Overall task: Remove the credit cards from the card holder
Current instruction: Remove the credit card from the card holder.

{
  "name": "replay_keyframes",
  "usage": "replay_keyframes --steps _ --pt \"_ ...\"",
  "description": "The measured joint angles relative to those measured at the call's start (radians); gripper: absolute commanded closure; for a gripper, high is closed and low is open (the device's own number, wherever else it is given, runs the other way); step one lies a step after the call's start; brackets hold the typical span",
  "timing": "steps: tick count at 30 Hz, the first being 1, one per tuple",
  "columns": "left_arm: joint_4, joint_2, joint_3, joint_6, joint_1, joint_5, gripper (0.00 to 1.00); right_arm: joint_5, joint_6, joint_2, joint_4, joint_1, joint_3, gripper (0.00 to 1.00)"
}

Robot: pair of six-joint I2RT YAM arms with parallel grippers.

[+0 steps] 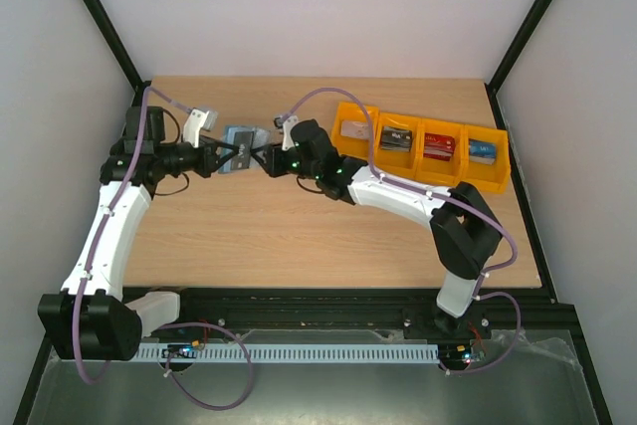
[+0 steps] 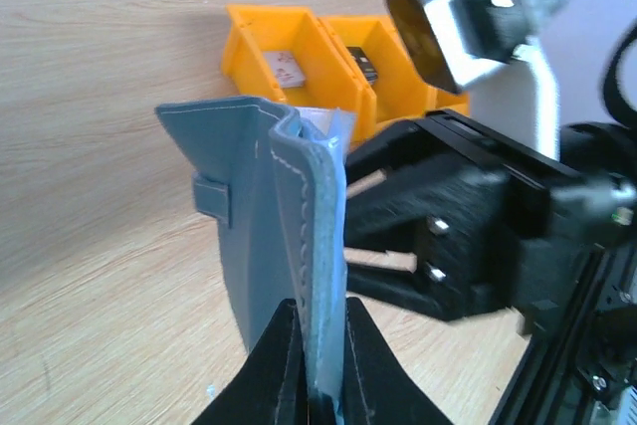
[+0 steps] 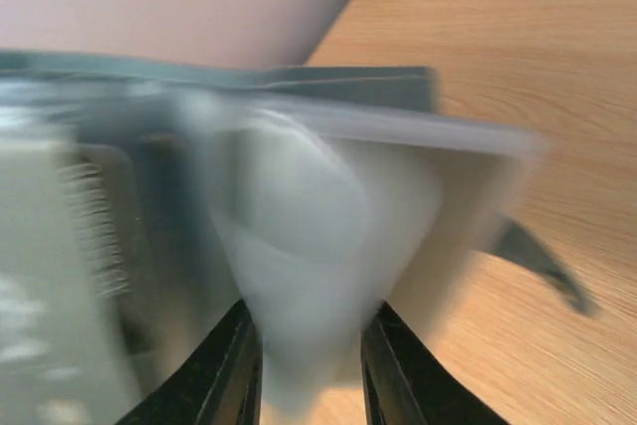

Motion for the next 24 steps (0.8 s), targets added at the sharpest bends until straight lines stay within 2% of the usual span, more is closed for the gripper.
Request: replay_keyframes --steps 4,9,13,18,21,24 --pt "-0.010 0.000 0.000 0.006 -0.008 0.036 0.98 0.068 0.019 -0.017 -0.021 -0.047 -0.048 0.58" --pt "-0.021 0.000 0.000 0.004 -0.011 -0.002 0.98 0.145 0.036 -0.067 -0.067 -0.145 -0.138 0.51" --pt "-0.018 0.000 0.000 0.002 -0.017 -0.142 0.98 0.214 0.010 -0.130 -0.126 -0.201 -0.183 0.53" --pt "-0.007 0.000 0.000 0.004 -0.031 -0.324 0.98 0.249 -0.078 -0.223 -0.164 -0.180 -0.175 0.57" --pt "-0.003 0.000 0.000 0.006 -0.041 -0.364 0.98 0.180 -0.160 -0.254 -0.145 -0.135 -0.148 0.57" --pt "-0.003 0.000 0.000 0.008 -0.041 -0.333 0.98 -0.076 -0.196 -0.263 -0.026 -0.098 -0.150 0.62"
